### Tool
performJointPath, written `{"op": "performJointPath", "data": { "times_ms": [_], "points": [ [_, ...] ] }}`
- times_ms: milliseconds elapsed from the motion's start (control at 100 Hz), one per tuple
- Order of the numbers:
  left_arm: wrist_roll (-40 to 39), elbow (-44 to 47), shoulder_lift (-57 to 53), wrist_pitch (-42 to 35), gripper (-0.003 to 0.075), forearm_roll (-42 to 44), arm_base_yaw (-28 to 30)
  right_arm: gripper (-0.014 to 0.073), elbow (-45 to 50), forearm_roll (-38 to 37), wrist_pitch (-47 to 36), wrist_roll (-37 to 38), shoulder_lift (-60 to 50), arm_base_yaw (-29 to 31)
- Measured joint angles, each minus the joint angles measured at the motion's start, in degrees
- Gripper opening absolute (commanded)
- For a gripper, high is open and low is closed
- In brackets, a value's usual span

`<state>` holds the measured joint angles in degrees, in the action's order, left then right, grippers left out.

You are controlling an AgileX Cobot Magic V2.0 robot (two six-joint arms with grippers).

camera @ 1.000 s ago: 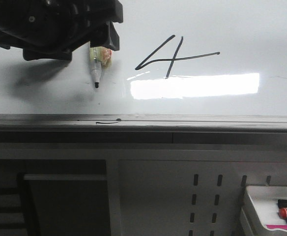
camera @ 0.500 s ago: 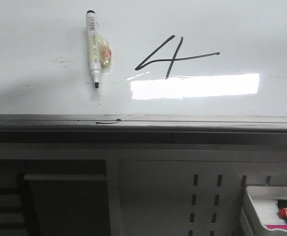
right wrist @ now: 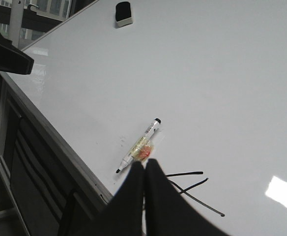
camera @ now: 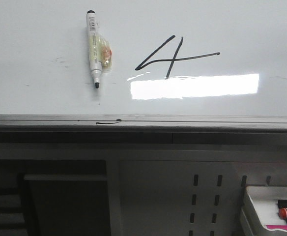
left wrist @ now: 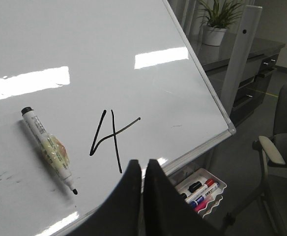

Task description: Write number 4 on whiteboard

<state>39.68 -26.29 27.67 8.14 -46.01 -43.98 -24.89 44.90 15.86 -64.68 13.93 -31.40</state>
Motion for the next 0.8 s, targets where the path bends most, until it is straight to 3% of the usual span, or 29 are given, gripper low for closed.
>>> {"op": "performJointPath", "data": {
  "times_ms": [800],
  "points": [
    [0.0,1.7,-2.1,0.1,-0.0020,0.0,0.0,-0.0066,1.0,0.0,0.0,0.0,-2.4,0.0]
  ]
}}
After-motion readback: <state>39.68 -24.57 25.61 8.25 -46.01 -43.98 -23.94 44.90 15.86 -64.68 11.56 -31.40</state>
